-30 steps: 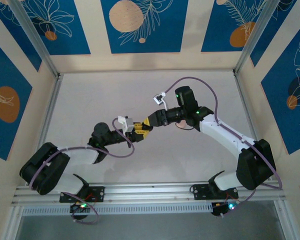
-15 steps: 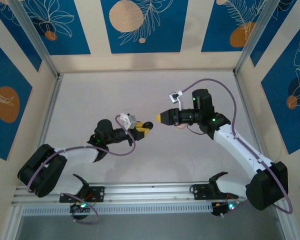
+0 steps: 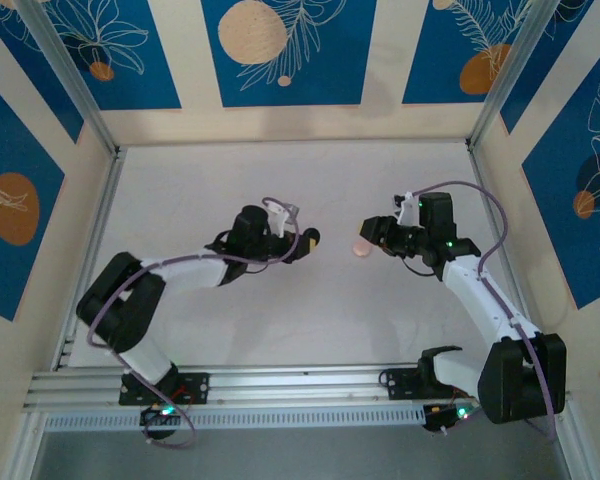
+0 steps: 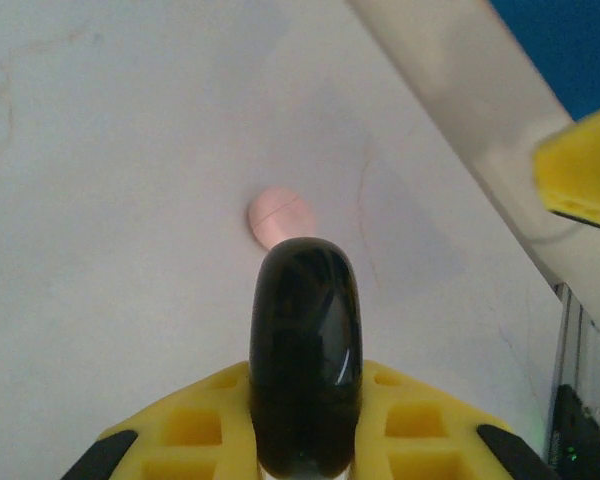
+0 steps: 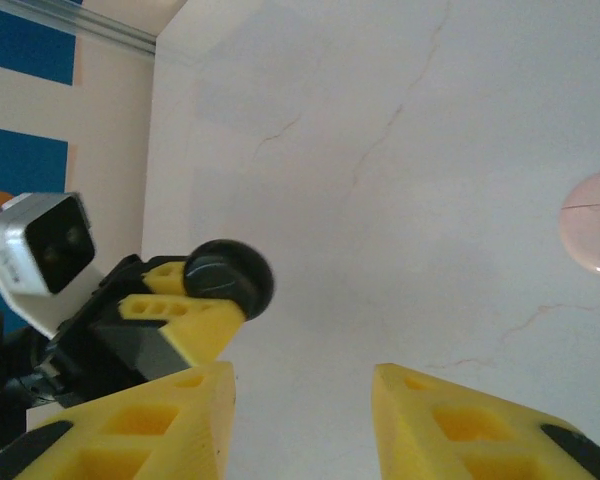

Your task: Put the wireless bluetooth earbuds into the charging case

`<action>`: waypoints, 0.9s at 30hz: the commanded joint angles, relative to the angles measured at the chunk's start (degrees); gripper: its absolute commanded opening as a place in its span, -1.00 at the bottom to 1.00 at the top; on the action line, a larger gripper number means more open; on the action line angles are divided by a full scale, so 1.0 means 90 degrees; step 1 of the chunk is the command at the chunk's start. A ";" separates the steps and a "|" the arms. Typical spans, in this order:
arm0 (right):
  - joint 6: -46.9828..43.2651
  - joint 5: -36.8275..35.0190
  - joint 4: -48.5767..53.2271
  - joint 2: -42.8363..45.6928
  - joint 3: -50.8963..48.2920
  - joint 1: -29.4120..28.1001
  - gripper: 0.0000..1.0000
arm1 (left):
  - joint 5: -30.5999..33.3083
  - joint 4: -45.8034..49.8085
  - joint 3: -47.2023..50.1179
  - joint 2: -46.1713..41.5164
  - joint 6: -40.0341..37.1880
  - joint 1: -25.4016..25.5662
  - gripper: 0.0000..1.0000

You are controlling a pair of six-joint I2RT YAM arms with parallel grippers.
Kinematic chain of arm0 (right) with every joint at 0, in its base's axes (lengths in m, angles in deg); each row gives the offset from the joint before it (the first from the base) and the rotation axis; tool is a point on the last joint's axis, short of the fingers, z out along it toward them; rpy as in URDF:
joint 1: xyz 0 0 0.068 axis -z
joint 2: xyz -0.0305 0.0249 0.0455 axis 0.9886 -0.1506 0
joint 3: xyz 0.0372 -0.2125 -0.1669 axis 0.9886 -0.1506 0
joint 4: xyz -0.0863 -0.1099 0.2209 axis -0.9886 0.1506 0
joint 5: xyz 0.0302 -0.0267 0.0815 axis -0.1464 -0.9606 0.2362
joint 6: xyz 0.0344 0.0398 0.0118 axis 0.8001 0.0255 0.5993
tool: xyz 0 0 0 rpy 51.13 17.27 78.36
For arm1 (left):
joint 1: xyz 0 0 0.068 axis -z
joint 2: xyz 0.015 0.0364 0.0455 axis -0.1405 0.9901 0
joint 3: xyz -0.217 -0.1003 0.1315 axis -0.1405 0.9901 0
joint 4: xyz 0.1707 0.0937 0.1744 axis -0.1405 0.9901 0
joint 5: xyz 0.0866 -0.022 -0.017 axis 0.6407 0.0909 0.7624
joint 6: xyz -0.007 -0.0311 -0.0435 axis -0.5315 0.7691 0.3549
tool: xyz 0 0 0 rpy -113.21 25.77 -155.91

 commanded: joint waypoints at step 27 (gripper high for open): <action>0.0151 0.0313 -0.0362 0.1045 -0.1265 0.0637 -0.19 | -0.0484 0.1799 -0.3176 0.2989 0.2237 0.0496 -0.60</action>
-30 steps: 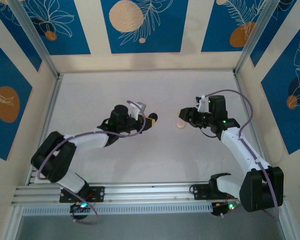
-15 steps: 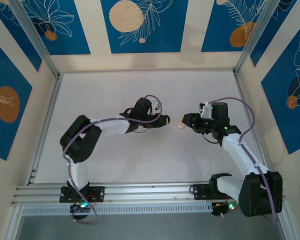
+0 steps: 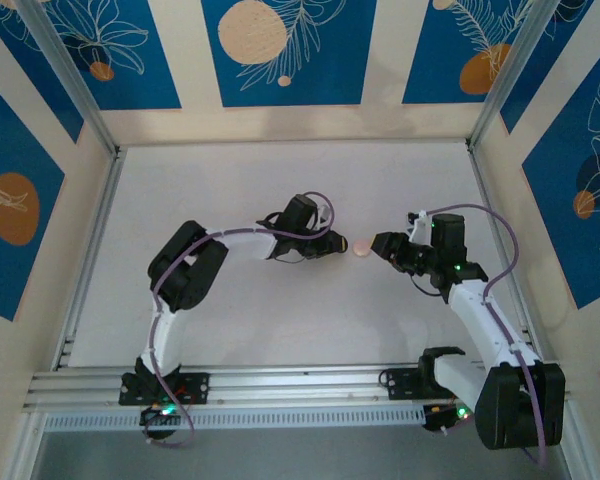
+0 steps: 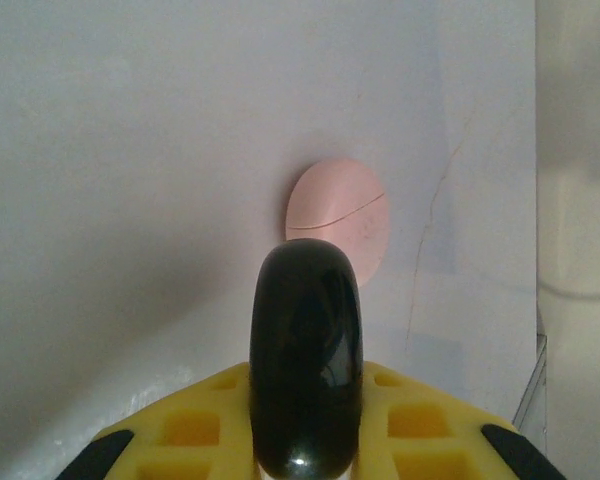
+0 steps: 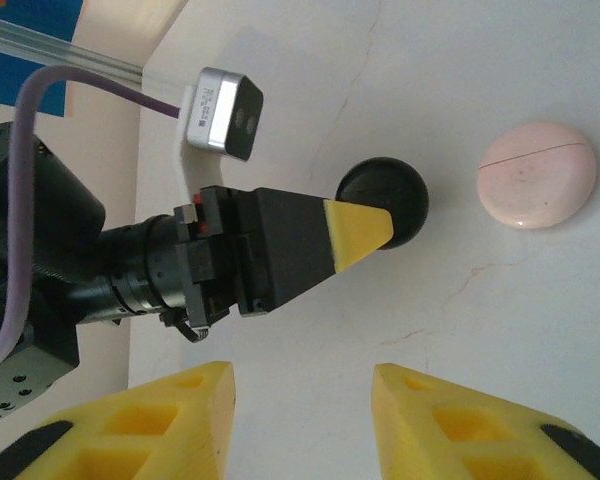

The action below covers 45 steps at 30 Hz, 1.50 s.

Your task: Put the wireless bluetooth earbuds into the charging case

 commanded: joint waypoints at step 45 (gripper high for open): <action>-0.1474 -0.1578 0.0412 0.0773 -0.0016 0.0424 0.98 | 0.3180 0.2737 0.1194 -0.3519 -0.2498 -0.1097 0.65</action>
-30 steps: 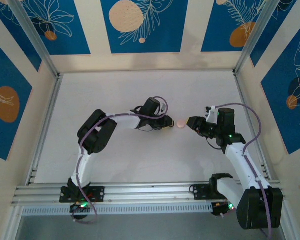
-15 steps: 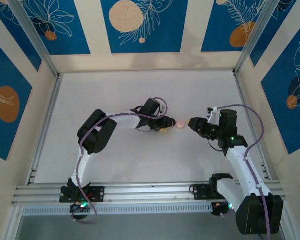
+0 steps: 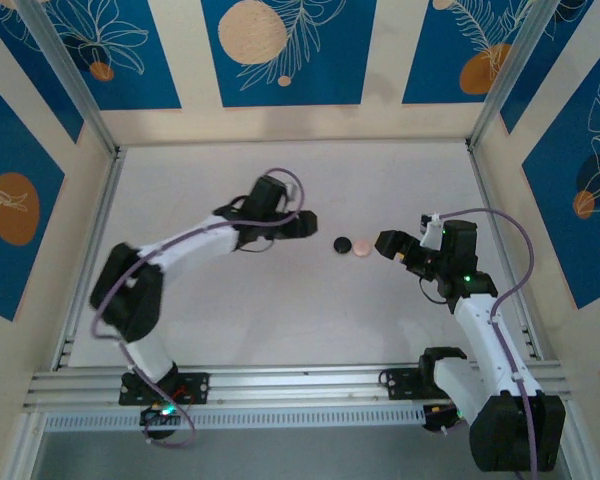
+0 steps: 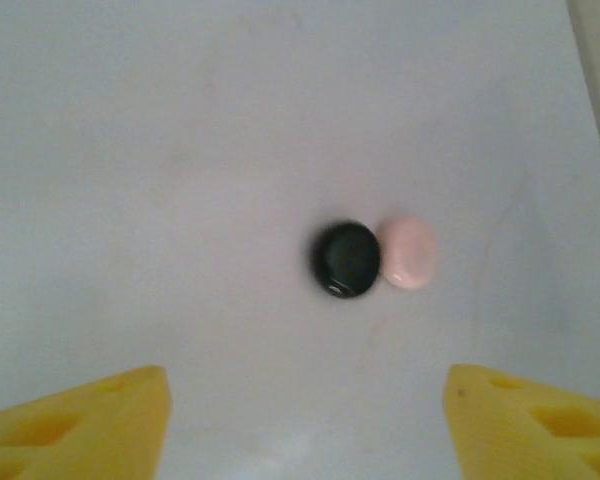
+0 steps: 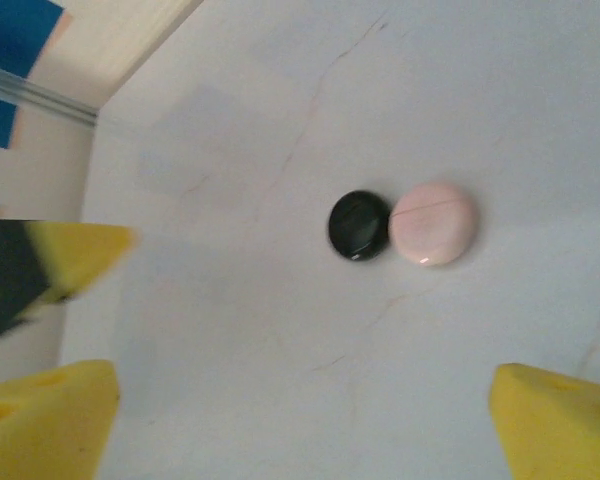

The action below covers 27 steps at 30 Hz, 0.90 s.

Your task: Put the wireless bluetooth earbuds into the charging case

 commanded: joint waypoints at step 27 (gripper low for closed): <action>-0.2439 -0.2426 -0.5965 -0.2835 -0.1244 0.0407 0.98 | 0.4427 -0.8079 0.6199 -0.1891 -0.4708 -0.2073 1.00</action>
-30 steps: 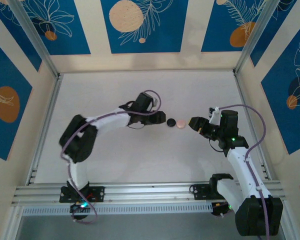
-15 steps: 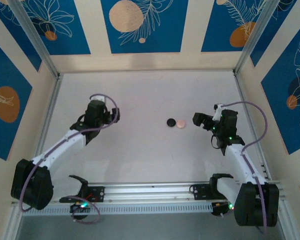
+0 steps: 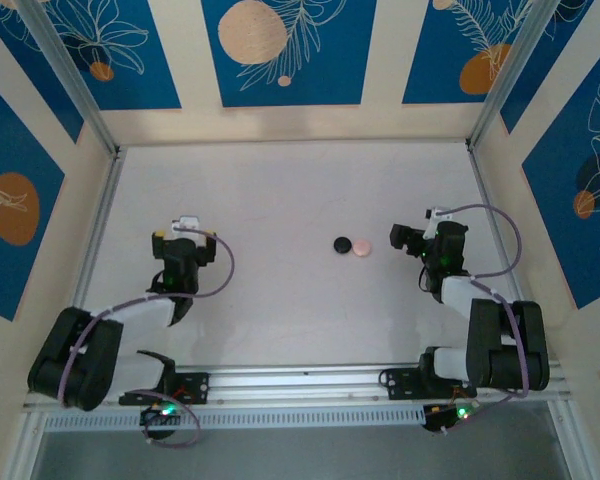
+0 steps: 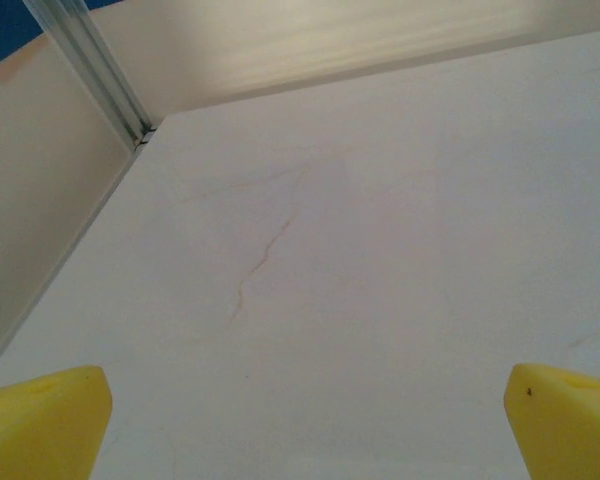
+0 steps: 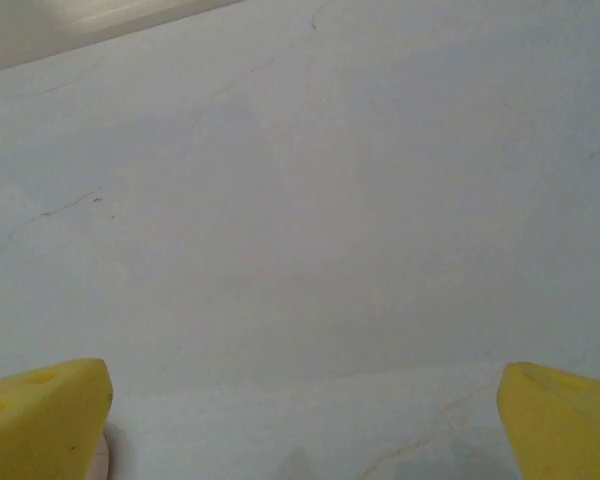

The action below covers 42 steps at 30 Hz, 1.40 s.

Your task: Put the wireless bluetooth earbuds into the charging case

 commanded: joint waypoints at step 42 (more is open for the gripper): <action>-0.0707 0.0580 -0.1876 -0.1354 0.0112 -0.0448 0.98 | -0.2204 -0.1367 -0.0395 0.1679 0.0216 -0.1380 1.00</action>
